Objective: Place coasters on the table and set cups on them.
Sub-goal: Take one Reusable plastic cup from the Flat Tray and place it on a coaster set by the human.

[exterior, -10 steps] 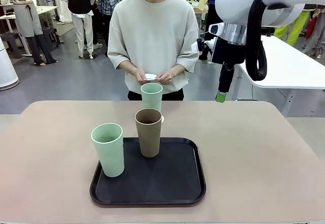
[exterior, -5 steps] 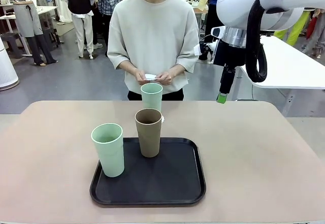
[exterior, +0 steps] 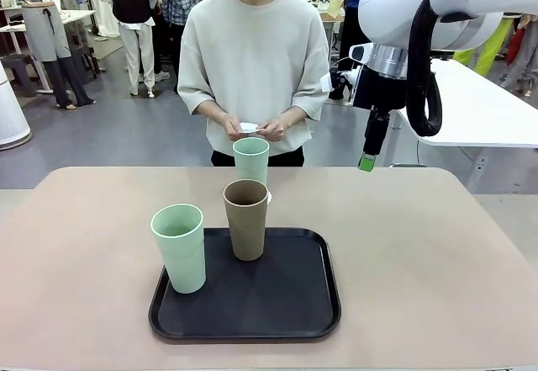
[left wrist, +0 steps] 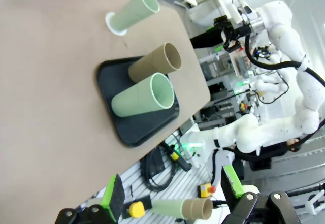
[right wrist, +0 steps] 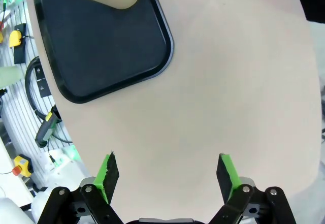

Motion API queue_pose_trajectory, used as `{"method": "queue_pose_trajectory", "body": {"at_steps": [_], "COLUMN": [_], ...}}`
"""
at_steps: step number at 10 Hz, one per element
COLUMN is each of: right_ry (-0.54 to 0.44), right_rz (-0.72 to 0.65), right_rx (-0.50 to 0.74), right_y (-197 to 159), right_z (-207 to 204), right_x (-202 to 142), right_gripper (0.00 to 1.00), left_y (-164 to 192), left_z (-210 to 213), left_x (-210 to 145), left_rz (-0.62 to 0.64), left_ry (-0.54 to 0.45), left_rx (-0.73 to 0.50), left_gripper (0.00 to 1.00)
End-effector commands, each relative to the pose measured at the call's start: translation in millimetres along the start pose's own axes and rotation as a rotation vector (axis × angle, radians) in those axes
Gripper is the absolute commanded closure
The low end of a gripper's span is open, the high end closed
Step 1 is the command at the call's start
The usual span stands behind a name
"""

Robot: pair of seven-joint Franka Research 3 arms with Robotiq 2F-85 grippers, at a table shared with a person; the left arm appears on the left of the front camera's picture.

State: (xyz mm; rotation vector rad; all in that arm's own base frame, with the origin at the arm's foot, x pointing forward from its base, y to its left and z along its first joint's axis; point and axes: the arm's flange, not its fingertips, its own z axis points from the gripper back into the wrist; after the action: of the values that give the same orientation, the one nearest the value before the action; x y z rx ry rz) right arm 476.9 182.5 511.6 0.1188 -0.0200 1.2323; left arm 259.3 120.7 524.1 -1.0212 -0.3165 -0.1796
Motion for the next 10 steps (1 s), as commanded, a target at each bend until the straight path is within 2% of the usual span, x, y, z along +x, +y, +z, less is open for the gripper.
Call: {"method": "queue_pose_trajectory", "body": {"at_steps": [1, 2, 3, 4, 7, 8, 9, 10], "right_ry": [0.000, -0.102, -0.181, -0.250, -0.166, -0.142, -0.176, -0.151], "right_rz": [0.000, -0.359, -0.512, -0.659, -0.888, -0.735, -0.823, -0.830], "right_rx": [0.000, -0.064, -0.060, 0.001, 0.113, 0.228, 0.081, 0.133], "right_y": [0, 14, 32, 46, 72, 76, 61, 72], "right_z": [0, 10, 20, 23, 26, 24, 30, 26], "right_x": [0, -24, -48, -69, -131, -131, -125, -137], "right_gripper": [0.00, 0.00, 0.00, 0.00, 0.00, 0.00, 0.00, 0.00], "left_y": [-1, -1, -1, -1, -1, -1, -1, -1], "left_z": [2, 2, 2, 2, 2, 2, 2, 2], "left_x": [-1, -1, -1, -1, -1, -1, -1, -1], "left_rz": [-0.002, -0.002, -0.002, -0.002, -0.002, -0.002, -0.002, -0.002], "left_ry": [-0.002, -0.002, -0.002, -0.002, -0.002, -0.002, -0.002, -0.002], "left_rx": [-0.013, -0.013, -0.013, -0.013, -0.013, -0.013, -0.013, -0.013], "left_gripper": [0.00, 0.00, 0.00, 0.00, 0.00, 0.00, 0.00, 0.00]}}
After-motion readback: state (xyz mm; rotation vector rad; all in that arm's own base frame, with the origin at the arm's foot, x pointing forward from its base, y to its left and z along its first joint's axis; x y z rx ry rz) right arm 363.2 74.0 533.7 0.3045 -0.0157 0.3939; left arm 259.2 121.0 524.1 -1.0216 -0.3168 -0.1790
